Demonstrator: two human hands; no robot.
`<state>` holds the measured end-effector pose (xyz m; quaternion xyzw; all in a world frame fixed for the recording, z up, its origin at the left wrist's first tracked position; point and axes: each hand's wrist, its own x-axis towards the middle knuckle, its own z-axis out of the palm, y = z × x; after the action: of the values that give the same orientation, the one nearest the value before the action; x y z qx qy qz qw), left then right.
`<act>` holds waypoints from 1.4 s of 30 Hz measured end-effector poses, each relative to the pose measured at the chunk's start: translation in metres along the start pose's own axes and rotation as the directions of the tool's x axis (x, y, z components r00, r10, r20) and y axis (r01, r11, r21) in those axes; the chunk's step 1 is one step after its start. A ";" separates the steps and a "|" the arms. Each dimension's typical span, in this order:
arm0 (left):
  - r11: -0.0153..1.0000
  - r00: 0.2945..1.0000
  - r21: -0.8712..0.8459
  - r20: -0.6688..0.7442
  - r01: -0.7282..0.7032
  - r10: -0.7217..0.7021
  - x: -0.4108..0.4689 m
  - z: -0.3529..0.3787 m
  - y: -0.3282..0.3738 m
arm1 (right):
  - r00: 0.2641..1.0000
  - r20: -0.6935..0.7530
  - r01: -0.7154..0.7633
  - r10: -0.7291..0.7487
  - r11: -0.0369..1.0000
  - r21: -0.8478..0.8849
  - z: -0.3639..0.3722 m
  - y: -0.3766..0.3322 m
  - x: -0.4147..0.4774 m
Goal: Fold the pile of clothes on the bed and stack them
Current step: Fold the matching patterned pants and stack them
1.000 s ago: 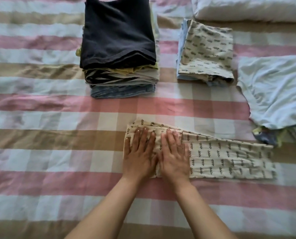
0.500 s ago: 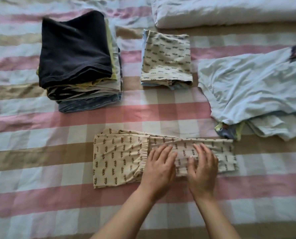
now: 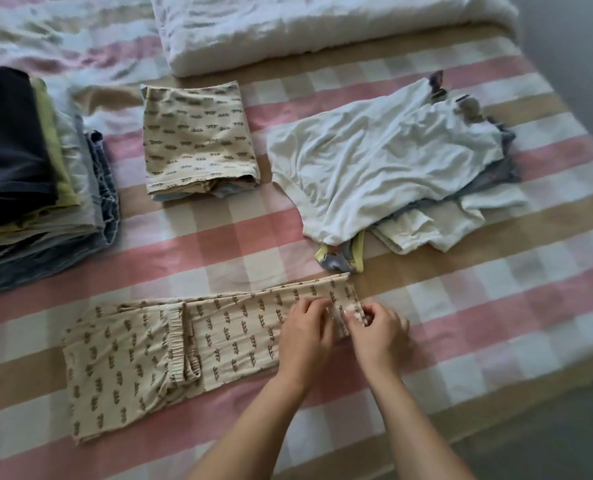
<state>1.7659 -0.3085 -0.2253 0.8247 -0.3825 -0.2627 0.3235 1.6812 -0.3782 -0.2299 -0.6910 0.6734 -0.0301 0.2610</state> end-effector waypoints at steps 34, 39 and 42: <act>0.587 0.664 -0.605 -0.125 0.538 -0.737 -0.099 -0.231 -0.203 | 0.926 0.234 0.191 -0.296 0.903 0.385 0.099 -0.124 -0.142; 0.600 0.650 -0.538 -0.123 0.592 -0.750 -0.093 -0.224 -0.201 | 0.906 0.401 0.031 -0.137 0.965 0.260 0.104 -0.137 -0.137; 0.440 0.624 -0.669 0.046 0.599 -0.780 -0.089 -0.229 -0.199 | 0.863 0.497 -0.047 -0.091 0.965 0.258 0.104 -0.140 -0.136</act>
<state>1.9626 -0.0617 -0.2060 0.7762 0.1503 -0.3682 0.4891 1.8382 -0.2225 -0.2216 -0.6419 0.5635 0.0602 0.5166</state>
